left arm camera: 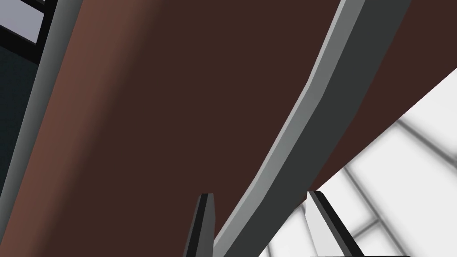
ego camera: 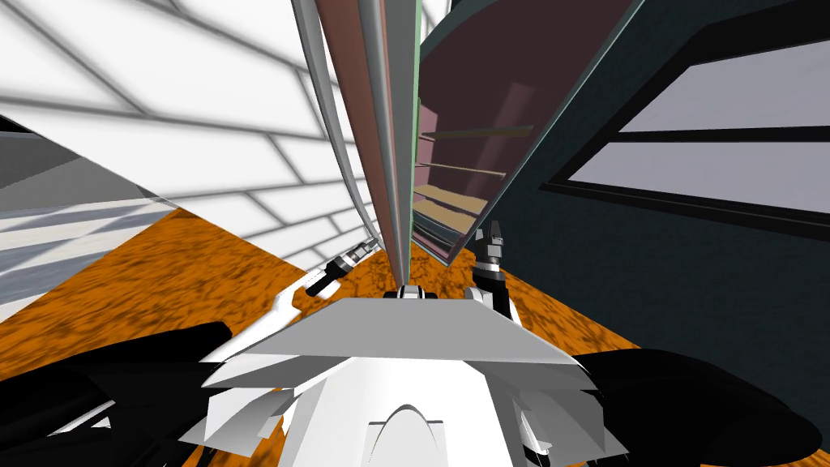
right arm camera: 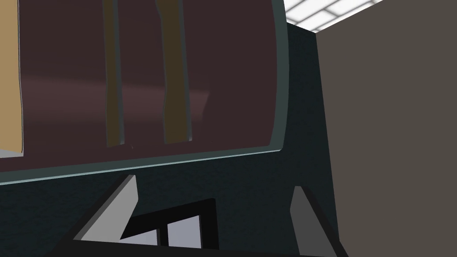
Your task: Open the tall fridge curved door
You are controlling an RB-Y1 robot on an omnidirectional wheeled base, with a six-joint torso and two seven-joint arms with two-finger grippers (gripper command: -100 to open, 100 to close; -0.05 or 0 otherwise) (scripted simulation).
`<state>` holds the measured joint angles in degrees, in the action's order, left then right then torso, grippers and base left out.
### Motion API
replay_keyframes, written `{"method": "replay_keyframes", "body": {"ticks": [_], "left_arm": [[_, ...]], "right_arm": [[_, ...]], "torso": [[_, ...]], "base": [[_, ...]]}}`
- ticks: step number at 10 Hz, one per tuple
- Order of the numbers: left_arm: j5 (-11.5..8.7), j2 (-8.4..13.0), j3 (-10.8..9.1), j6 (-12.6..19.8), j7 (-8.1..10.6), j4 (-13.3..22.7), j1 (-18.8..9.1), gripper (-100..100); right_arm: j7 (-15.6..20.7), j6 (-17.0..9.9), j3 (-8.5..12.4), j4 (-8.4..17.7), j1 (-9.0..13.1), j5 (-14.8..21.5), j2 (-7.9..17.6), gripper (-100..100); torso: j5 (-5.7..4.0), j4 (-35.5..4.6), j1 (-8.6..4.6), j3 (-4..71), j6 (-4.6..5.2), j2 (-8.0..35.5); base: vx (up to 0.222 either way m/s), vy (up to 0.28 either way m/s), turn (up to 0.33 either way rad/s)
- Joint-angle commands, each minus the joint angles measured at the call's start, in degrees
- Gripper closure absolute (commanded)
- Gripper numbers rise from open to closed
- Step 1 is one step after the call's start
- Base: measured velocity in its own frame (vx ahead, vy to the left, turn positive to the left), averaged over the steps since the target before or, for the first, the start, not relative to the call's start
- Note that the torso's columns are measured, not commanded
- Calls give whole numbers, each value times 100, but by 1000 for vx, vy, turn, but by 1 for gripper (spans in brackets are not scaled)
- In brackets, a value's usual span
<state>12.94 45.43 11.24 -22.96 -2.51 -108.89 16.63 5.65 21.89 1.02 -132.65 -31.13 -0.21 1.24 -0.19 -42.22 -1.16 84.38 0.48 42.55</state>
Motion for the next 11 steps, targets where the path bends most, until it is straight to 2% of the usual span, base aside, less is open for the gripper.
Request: {"method": "replay_keyframes", "body": {"ticks": [1,5,8,11], "left_arm": [[8,-15,78,-61,7,-45,22,100],[8,-15,78,-61,7,-45,22,100],[4,72,87,-157,22,-95,60,100],[9,105,145,-252,32,-161,76,100]], "right_arm": [[0,0,0,0,0,0,-1,0],[0,0,-1,0,0,0,-1,0],[0,0,1,0,0,0,1,0],[0,0,0,0,0,0,0,0]], "torso": [[-4,-3,-1,2,-6,0],[3,-6,20,9,15,-9],[12,-8,44,-6,9,13],[-3,-13,2,-16,1,30]], "base": [[0,-13,-1],[-1,-12,-14],[-9,143,-23],[-5,111,-28]]}}
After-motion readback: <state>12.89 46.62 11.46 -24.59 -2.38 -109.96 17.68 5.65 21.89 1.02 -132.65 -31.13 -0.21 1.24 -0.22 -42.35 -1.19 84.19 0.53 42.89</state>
